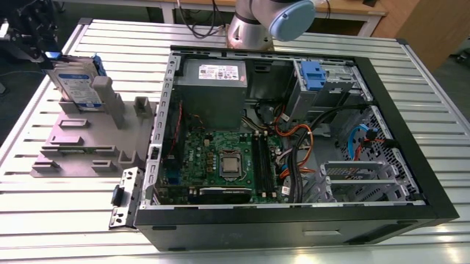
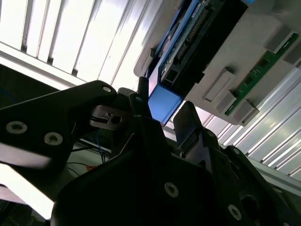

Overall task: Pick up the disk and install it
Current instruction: 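Pick up the disk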

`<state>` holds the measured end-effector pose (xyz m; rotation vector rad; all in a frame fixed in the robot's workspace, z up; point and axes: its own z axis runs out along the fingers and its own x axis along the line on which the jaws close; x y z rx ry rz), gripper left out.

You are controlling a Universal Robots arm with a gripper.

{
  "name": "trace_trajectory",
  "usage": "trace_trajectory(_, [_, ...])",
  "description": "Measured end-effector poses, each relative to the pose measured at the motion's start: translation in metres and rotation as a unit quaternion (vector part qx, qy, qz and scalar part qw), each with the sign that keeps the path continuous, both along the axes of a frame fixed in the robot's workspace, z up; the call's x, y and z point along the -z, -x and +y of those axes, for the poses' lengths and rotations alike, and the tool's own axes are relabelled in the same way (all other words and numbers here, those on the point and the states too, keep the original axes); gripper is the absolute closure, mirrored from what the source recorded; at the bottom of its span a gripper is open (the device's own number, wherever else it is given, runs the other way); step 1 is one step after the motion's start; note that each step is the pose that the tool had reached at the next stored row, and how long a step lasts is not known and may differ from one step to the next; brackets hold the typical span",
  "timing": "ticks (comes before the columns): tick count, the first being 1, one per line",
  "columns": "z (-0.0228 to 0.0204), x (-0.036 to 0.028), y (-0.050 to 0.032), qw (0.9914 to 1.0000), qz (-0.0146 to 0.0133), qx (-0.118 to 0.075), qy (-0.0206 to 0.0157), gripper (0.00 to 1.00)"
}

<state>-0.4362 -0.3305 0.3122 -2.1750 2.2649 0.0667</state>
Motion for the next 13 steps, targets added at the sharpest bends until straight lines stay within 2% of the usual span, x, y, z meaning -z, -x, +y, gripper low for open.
trace_trajectory(8, [-0.0001,0.0113,0.0013,1.0,0.0,0.0,0.0,0.51])
trace_trajectory(13, [-0.0001,0.0159,0.0022,1.0,0.0,0.0,-0.0002,0.51])
